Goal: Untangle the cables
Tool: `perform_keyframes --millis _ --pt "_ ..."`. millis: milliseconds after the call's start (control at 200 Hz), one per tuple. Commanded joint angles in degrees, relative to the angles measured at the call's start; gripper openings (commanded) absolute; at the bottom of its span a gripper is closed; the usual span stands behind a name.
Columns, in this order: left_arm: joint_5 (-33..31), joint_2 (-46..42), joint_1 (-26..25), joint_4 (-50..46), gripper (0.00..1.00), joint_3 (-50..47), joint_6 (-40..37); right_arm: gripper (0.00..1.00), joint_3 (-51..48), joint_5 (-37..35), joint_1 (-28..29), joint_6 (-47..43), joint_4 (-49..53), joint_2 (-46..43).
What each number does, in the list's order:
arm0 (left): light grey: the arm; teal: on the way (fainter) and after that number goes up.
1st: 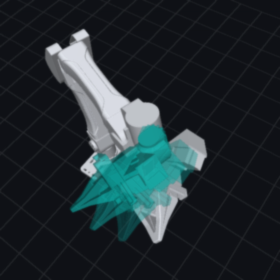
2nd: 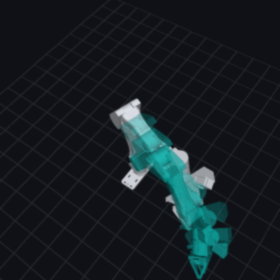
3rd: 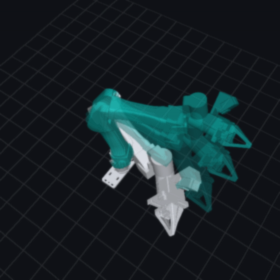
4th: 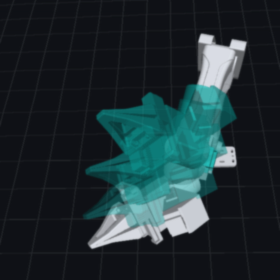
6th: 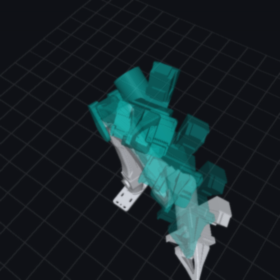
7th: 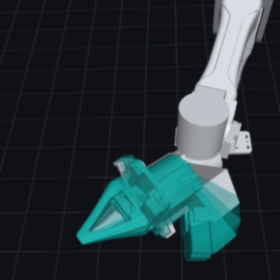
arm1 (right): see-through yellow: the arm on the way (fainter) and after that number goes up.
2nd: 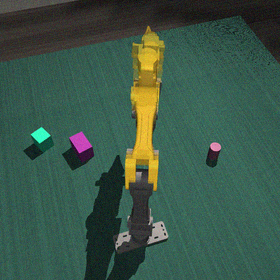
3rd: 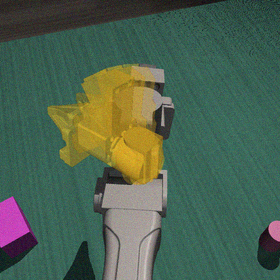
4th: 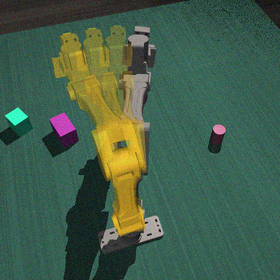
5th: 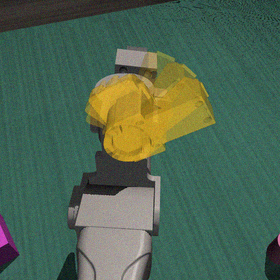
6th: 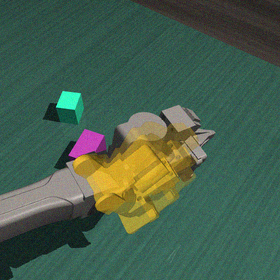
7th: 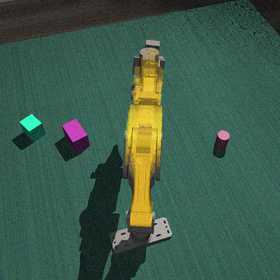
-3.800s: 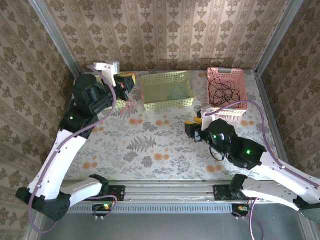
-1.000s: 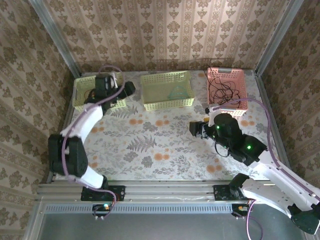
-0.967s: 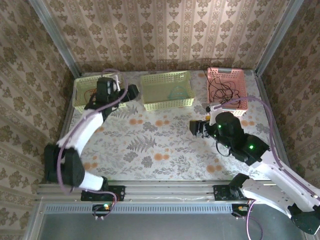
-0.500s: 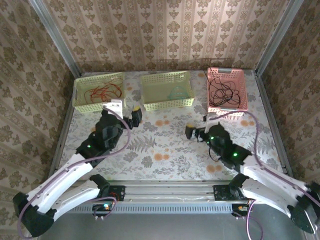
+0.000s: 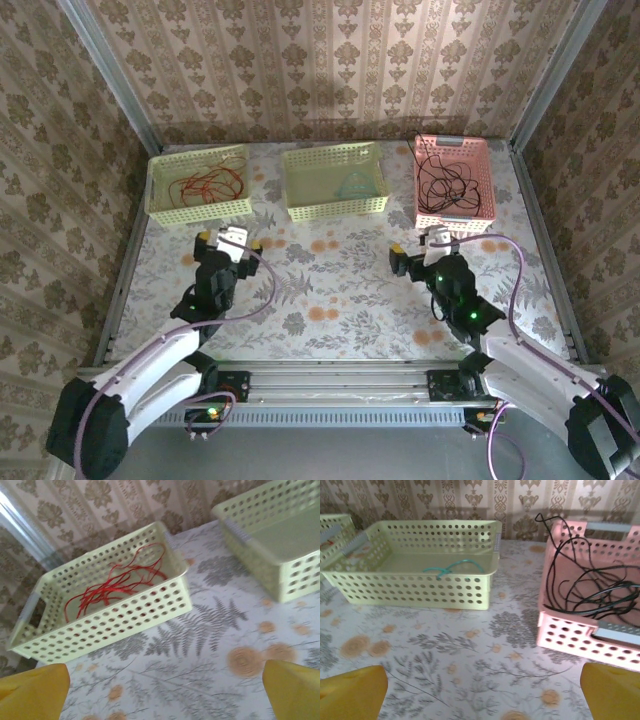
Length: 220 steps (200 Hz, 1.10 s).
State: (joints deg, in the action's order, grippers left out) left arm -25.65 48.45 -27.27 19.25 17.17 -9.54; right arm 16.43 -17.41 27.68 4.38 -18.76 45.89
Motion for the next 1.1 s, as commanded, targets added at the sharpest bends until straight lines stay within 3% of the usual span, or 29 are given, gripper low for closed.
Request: perform_keyframes --millis 0,140,230,585,665,725,1095 --pt "6.9 0.9 7.8 11.3 1.0 -2.7 -2.8 1.0 -0.7 5.7 -1.8 -11.4 -2.5 -1.4" --pt "14.3 8.0 19.8 25.4 1.0 -7.4 3.3 1.0 -0.9 8.5 -1.9 -16.3 -1.7 0.6" --pt "18.2 15.8 23.2 30.8 1.0 -7.4 5.5 1.0 -0.8 8.6 -2.0 -16.7 -2.1 1.8" --pt "26.1 41.5 27.2 40.0 1.0 2.5 6.8 1.0 -1.4 10.7 -3.2 -16.9 -3.1 1.8" --pt "30.5 39.6 27.8 28.6 1.0 6.6 6.4 1.0 -1.7 10.9 -3.5 -17.1 -2.6 1.1" --pt "28.5 40.2 27.5 32.1 1.0 5.5 6.7 1.0 -2.1 10.8 -3.7 -17.1 -2.9 0.9" --pt "26.6 40.1 26.7 30.9 1.0 5.9 6.2 1.0 -1.8 11.4 -5.3 -19.4 -7.9 5.6"
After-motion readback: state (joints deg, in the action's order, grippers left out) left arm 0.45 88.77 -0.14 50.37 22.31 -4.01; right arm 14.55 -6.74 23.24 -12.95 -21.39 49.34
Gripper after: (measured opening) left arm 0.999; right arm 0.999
